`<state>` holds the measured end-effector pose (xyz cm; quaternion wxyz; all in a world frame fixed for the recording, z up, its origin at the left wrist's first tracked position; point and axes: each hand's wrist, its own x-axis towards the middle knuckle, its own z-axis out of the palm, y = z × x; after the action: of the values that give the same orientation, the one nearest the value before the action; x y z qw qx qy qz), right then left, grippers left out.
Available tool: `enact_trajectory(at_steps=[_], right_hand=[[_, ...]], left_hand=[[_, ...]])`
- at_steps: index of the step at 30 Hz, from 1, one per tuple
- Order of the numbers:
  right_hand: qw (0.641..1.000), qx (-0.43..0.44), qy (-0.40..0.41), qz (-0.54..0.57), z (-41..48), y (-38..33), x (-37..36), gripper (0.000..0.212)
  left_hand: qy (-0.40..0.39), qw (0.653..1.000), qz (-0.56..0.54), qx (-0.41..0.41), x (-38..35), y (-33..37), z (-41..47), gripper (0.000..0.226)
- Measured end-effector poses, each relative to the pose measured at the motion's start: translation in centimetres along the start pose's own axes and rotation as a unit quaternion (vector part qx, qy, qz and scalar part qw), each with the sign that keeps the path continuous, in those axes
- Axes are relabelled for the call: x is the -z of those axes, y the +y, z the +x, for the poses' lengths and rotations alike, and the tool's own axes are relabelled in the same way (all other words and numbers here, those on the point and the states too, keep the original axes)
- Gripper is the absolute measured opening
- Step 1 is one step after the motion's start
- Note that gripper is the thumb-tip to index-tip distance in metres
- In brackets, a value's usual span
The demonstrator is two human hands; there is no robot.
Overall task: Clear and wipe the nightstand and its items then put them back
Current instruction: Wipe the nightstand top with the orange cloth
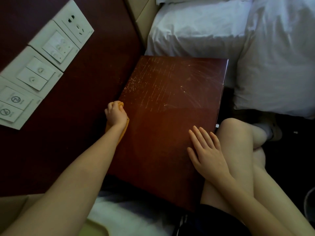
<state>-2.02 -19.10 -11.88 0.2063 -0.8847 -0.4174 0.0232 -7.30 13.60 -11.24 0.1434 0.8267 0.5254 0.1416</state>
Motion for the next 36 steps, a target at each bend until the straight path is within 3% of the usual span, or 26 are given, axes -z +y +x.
enact_trajectory(at_steps=[5,8,10,13,16,19,25,28,30,33,36], right_hand=[[1.000,0.000,0.002,0.002,0.0,0.1,0.0,0.053],[1.000,-0.001,0.003,0.002,0.0,0.2,0.0,0.053],[1.000,0.006,-0.002,-0.002,-0.1,0.3,-0.1,0.054],[1.000,0.005,-0.011,-0.003,-0.3,0.4,-0.2,0.054],[1.000,0.001,-0.009,-0.003,-0.2,0.4,-0.3,0.054],[1.000,0.004,-0.009,-0.004,-0.1,0.3,-0.3,0.054],[1.000,0.006,-0.010,-0.002,0.0,0.3,-0.3,0.055],[1.000,0.003,-0.011,0.004,-0.1,0.4,-0.2,0.055],[1.000,0.002,-0.012,0.005,-0.2,0.4,-0.2,0.055],[1.000,0.002,-0.012,0.004,-0.3,0.4,-0.3,0.055],[1.000,0.003,-0.012,0.000,-0.2,0.3,-0.2,0.055]], left_hand=[[-0.058,0.980,0.000,-0.191,-0.2,-1.3,-2.7,0.026],[-0.085,0.970,0.004,-0.230,0.4,-2.5,-2.5,0.024],[-0.074,0.980,-0.001,-0.186,0.8,-2.6,-1.6,0.024],[-0.011,0.999,-0.005,-0.038,0.5,-1.5,-0.5,0.026],[0.016,0.999,0.001,0.052,-0.1,0.3,-0.2,0.027],[0.010,0.999,-0.005,0.039,-0.5,1.4,-0.4,0.027],[-0.060,0.983,-0.014,-0.175,-0.3,-0.5,-2.8,0.025],[-0.090,0.969,0.002,-0.228,0.4,-2.4,-2.6,0.026],[-0.067,0.979,0.005,-0.191,0.6,-2.8,-2.2,0.026],[-0.004,0.998,-0.003,-0.064,0.0,-1.3,-1.8,0.027],[0.015,0.999,-0.005,-0.032,-0.7,0.6,-1.5,0.027]])
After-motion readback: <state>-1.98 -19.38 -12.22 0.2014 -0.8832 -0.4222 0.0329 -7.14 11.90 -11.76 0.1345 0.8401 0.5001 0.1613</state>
